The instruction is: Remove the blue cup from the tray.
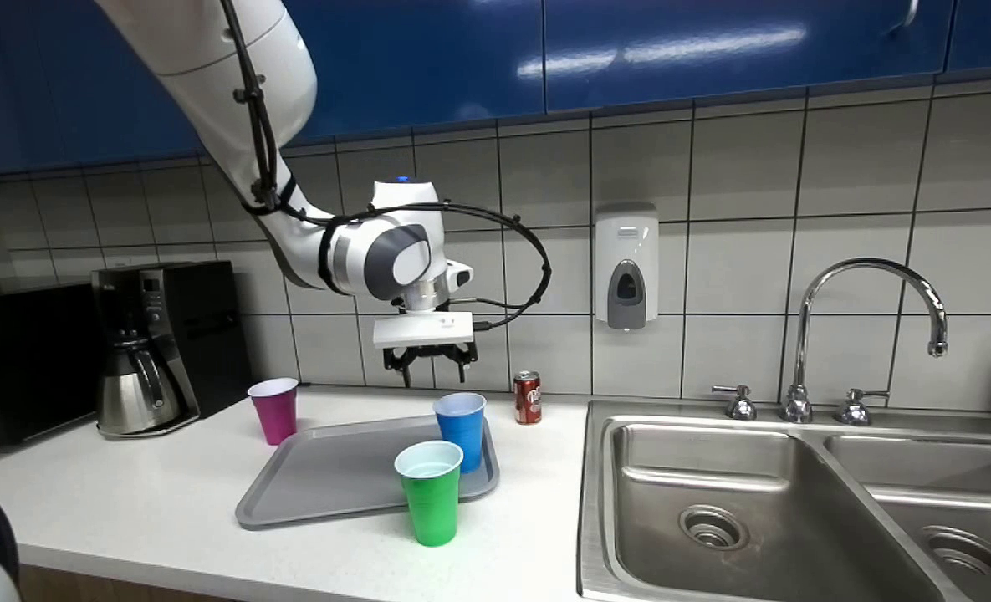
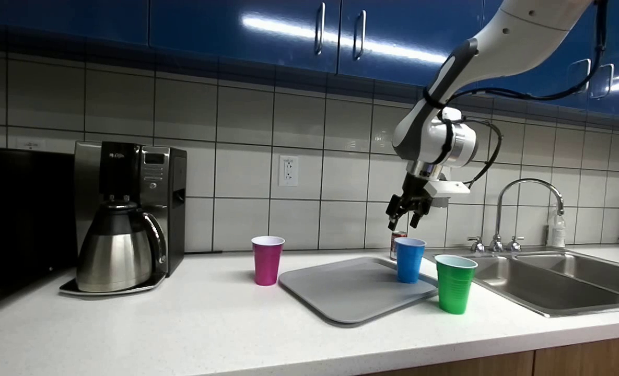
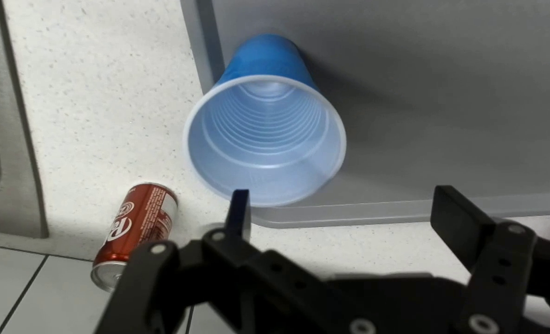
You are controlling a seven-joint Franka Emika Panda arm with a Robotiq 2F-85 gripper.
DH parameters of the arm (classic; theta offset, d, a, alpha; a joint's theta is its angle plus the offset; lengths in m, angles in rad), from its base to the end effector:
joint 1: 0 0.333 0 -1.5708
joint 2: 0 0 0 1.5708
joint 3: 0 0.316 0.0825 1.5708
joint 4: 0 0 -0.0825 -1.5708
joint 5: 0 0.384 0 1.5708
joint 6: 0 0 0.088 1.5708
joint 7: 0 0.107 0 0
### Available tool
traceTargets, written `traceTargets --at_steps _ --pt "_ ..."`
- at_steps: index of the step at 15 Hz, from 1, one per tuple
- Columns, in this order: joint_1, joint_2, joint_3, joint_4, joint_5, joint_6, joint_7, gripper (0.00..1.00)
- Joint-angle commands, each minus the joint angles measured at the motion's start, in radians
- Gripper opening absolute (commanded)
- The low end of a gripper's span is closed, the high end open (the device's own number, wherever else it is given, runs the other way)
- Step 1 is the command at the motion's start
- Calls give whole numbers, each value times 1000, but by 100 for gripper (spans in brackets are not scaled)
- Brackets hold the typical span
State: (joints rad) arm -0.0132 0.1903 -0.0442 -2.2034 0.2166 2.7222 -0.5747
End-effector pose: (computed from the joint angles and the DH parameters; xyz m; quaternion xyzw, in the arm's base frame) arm 0.5782 -0.0407 0.3290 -0.9712 -0.1648 -0.1722 0.0021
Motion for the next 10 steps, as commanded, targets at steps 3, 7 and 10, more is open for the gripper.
traceTargets --at_steps 3,7,10 --pt "-88 104 97 87 15 31 -41 100" --pt "-116 151 131 116 -4 35 -28 100" --pt "-129 171 144 128 -14 33 -22 100"
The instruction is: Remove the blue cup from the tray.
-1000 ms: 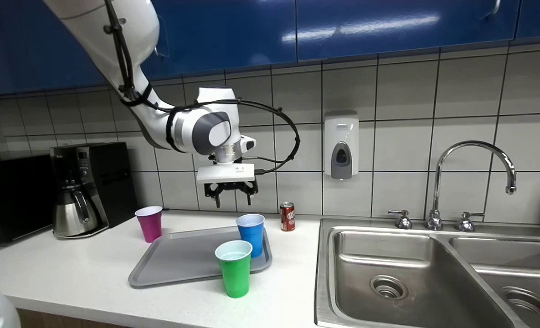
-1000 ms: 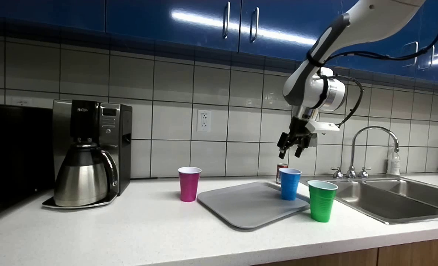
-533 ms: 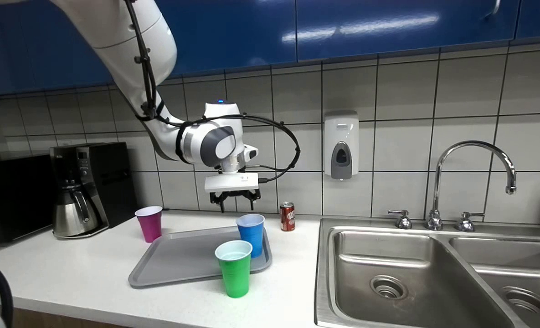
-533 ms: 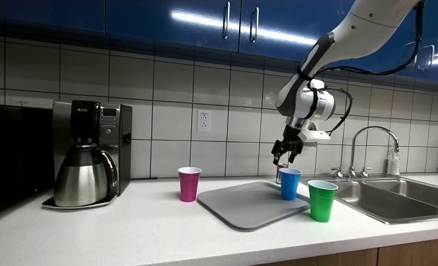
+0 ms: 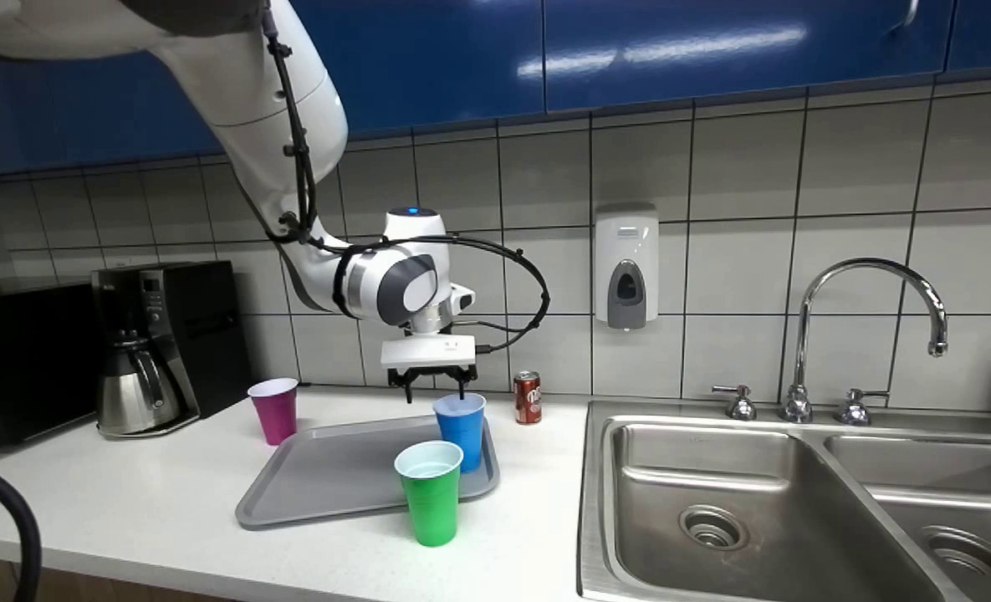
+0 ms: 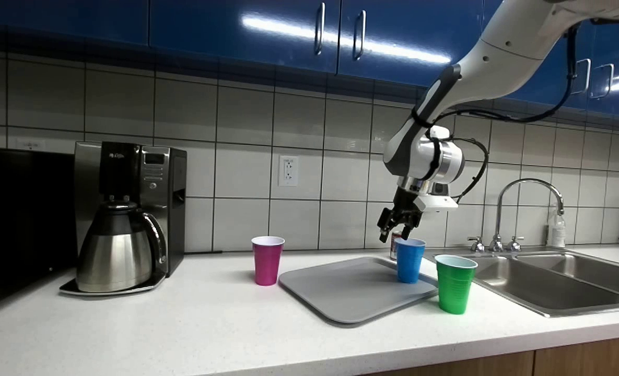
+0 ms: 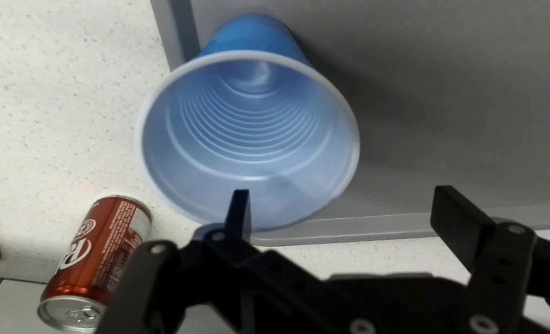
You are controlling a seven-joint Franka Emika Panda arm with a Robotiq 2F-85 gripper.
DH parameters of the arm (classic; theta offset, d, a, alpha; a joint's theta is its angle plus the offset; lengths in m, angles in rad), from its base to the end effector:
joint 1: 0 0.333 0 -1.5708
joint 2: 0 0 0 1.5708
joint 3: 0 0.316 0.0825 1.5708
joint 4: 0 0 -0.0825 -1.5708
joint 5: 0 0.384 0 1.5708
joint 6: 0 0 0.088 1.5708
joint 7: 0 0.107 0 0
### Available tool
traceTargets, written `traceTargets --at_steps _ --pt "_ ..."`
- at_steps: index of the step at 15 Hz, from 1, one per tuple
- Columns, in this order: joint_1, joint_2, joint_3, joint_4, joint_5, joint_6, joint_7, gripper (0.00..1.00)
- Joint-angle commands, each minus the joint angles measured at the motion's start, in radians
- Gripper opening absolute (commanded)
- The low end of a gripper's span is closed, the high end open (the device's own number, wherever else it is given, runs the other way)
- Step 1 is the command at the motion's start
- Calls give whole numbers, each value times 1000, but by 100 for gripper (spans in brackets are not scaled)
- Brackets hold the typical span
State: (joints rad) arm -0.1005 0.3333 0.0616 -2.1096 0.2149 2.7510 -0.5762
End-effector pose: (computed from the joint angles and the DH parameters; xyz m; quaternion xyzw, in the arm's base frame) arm 0.6063 -0.0334 0.2880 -0.9716 -0.1691 -0.1646 0.0161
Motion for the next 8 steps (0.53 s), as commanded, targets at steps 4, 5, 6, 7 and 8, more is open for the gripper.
traceTargets --at_steps 4,5,6,7,8 --pt "-53 44 46 38 -24 -1 -13 100" --pt "-56 47 48 38 -26 -1 -13 100" --pt "-58 50 49 38 -26 -1 -13 100" --pt "-60 53 51 39 -26 -2 -13 100" --pt "-63 55 53 38 -25 -2 -14 100"
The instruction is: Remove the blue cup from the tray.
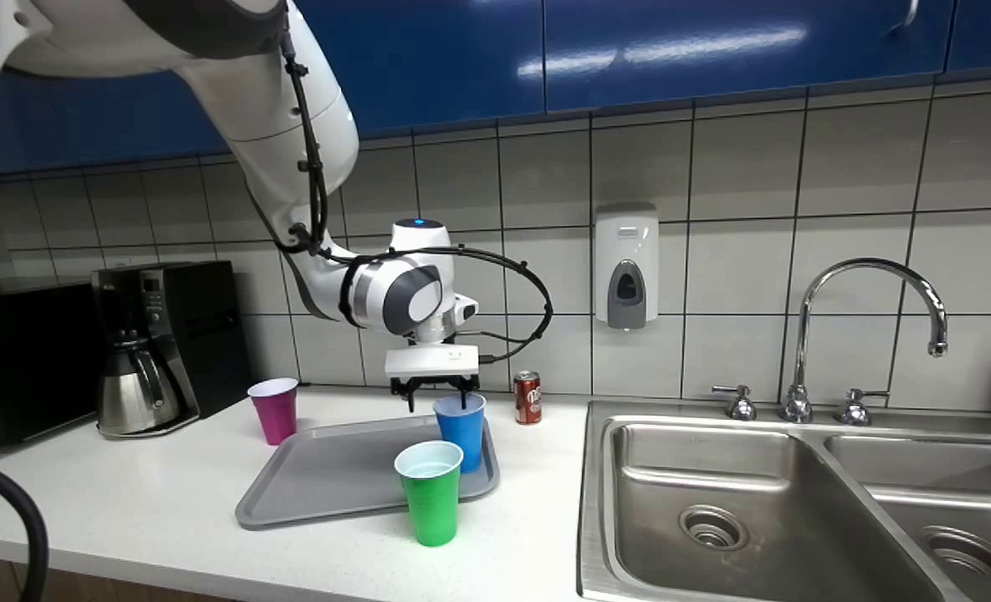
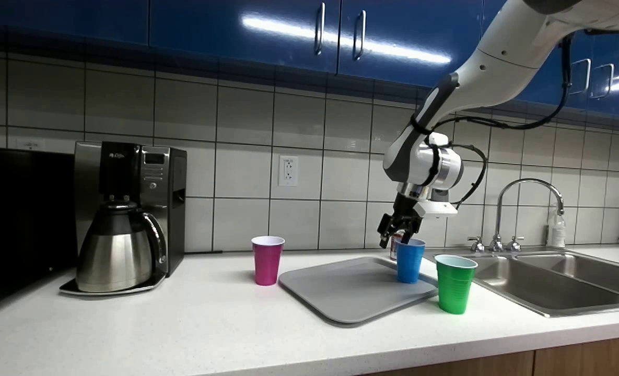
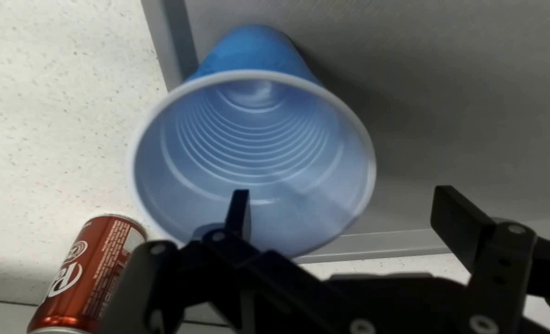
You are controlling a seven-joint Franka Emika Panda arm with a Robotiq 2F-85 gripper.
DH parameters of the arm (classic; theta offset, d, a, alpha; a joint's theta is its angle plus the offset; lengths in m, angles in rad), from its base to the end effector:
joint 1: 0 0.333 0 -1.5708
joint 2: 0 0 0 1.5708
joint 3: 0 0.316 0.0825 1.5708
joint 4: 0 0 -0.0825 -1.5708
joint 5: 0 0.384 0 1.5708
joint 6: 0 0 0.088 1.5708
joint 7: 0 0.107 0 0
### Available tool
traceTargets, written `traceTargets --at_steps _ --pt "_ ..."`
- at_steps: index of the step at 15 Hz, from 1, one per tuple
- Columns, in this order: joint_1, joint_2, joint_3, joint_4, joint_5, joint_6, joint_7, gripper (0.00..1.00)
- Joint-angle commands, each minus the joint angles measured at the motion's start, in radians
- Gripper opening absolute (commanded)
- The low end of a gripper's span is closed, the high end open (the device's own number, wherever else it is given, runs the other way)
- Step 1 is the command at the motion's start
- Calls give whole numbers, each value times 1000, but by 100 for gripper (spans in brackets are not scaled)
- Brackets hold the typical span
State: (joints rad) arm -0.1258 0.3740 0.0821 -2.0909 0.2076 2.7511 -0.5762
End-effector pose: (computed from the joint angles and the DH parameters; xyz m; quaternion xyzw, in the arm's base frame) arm 0.6100 -0.0367 0.2714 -0.9733 -0.1679 -0.1550 0.0208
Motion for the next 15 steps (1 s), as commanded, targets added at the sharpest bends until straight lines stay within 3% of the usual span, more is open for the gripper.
traceTargets --at_steps 1,2,3,5,12,14,15 --pt "-40 17 35 19 -16 -1 -15 100" --pt "-42 19 37 19 -17 2 -16 96" --pt "-44 20 39 18 -17 3 -16 74" --pt "-48 20 44 18 -16 3 -17 71" --pt "-48 9 36 11 -33 7 -10 15" --pt "-50 6 36 9 -36 8 -10 1" --pt "-50 5 36 8 -36 8 -9 0"
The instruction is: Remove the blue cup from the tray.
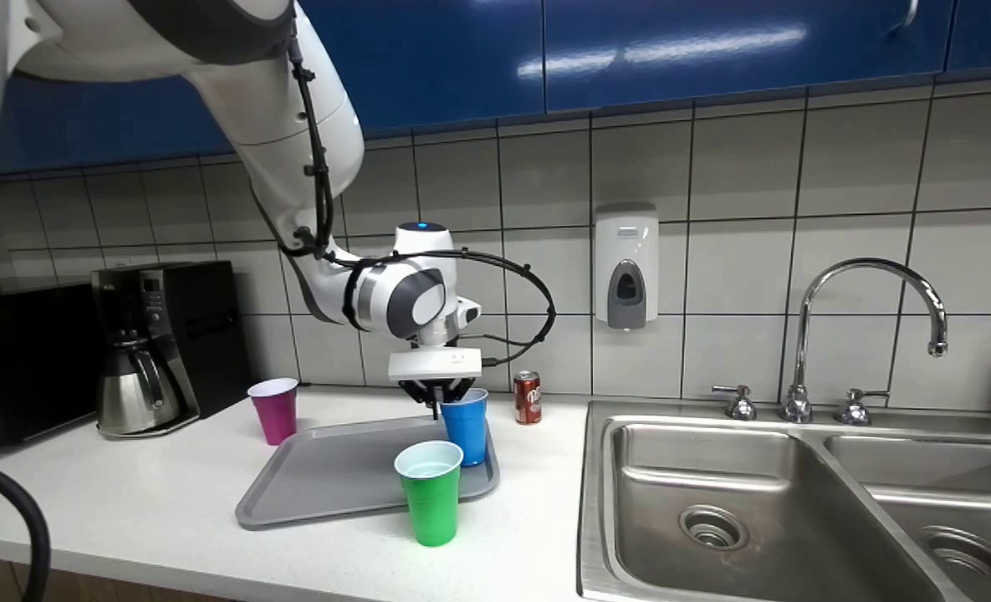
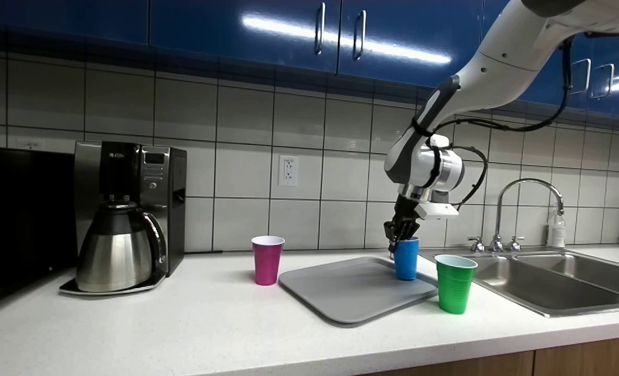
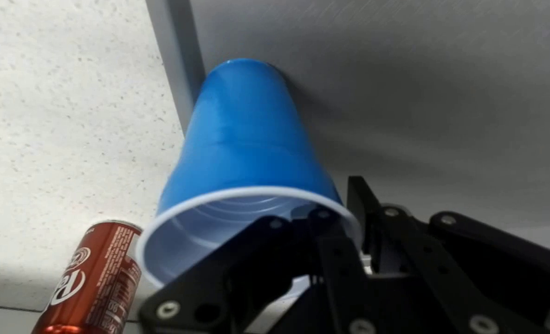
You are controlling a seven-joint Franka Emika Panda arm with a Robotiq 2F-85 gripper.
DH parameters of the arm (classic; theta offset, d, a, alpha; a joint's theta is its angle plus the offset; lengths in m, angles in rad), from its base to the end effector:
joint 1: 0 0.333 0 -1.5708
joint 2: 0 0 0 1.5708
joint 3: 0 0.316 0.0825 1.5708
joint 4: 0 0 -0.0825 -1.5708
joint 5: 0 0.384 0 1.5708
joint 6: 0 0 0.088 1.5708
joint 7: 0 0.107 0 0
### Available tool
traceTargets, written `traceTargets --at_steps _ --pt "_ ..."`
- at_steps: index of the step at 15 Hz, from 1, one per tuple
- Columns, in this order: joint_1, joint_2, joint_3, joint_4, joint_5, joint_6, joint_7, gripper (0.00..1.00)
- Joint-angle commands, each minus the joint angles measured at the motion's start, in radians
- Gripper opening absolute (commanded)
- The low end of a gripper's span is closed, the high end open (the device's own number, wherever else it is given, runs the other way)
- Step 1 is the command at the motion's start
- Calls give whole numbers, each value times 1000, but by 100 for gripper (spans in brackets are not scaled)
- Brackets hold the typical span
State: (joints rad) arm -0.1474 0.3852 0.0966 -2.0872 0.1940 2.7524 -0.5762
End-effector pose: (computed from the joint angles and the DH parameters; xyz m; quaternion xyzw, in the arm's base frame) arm 0.6104 -0.0408 0.2666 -0.9736 -0.1691 -0.1521 0.0204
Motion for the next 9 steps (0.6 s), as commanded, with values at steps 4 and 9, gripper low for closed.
traceTargets --at_steps 4,9 --pt "-34 -23 22 -4 -24 15 -7 1" --pt "-40 -65 24 -30 -16 22 -8 1"
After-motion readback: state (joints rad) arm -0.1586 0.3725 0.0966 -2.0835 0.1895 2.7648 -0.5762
